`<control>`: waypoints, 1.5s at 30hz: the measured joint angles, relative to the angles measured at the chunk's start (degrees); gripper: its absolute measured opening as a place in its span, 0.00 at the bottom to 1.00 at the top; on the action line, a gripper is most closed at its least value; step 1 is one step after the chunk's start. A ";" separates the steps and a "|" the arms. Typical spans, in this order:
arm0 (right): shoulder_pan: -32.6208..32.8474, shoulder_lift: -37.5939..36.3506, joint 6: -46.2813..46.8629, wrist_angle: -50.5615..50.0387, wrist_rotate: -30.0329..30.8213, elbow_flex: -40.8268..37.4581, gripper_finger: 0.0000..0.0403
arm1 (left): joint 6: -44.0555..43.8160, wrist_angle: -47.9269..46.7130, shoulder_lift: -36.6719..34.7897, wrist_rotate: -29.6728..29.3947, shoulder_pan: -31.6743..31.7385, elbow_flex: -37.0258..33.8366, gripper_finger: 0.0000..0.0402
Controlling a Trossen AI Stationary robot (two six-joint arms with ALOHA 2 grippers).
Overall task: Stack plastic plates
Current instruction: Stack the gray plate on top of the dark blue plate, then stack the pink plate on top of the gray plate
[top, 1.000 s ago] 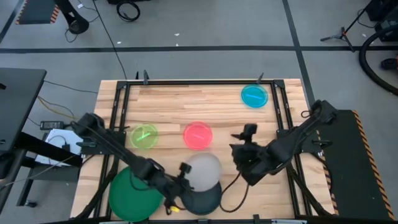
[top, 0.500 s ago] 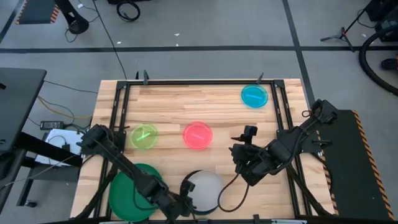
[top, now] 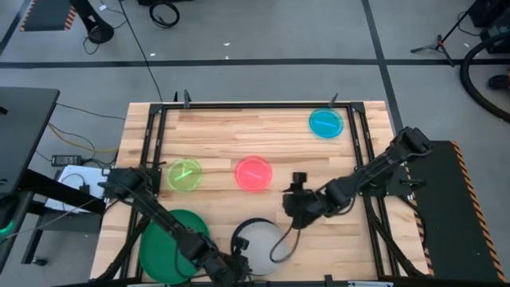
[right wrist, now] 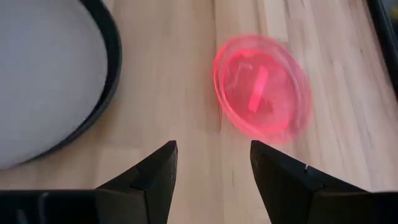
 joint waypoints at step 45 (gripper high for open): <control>-23.57 21.00 -25.27 22.75 -24.18 1.03 0.21 | 19.96 -23.25 -53.21 -22.65 4.46 -0.02 0.04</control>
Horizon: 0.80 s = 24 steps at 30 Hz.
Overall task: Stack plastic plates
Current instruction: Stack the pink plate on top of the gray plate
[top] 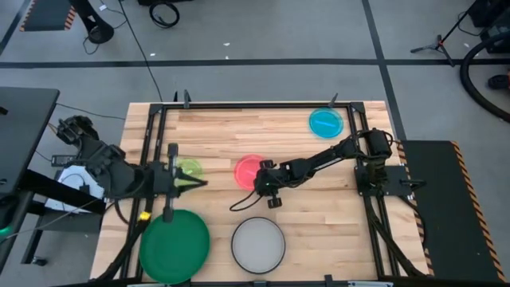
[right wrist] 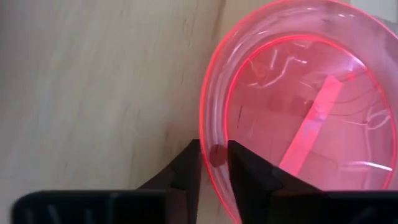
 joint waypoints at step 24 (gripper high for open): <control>22.32 -9.86 -9.87 -4.20 -3.06 7.06 0.02 | -19.88 -29.74 -0.36 0.04 17.63 -7.04 0.08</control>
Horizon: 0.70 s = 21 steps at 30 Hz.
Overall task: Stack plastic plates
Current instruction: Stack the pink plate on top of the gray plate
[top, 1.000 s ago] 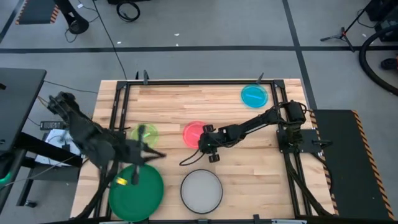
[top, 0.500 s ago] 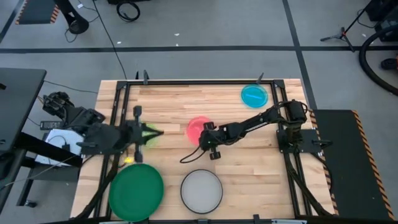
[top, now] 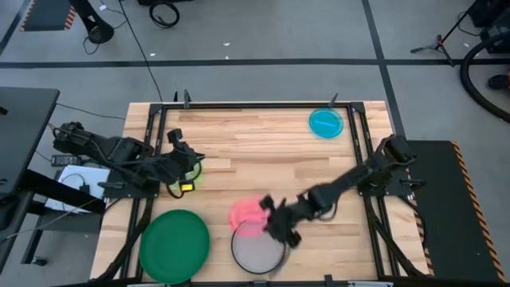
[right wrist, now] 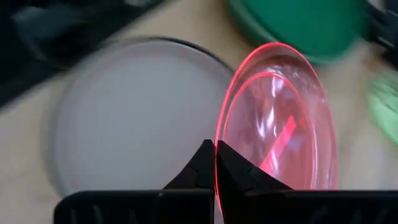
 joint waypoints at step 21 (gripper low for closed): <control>14.10 9.21 8.15 6.04 14.21 -0.10 0.19 | -26.78 -0.61 -1.33 12.16 4.95 -26.34 0.48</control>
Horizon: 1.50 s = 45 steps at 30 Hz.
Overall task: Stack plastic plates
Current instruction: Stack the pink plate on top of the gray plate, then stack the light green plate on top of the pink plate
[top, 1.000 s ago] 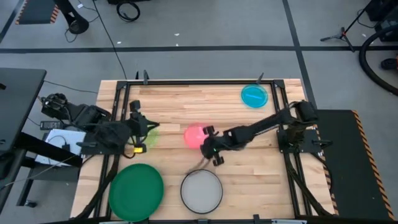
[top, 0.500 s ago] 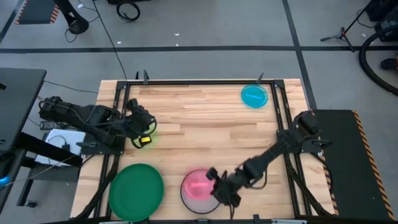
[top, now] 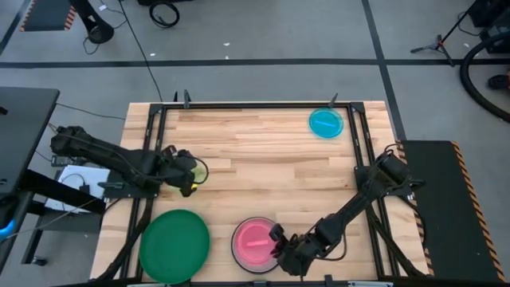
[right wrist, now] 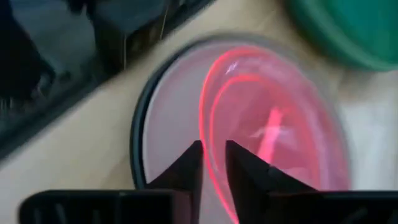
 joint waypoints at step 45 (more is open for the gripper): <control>0.67 -11.42 10.79 -4.40 5.58 0.07 0.41 | -25.94 14.07 29.77 -3.71 -7.35 4.24 0.51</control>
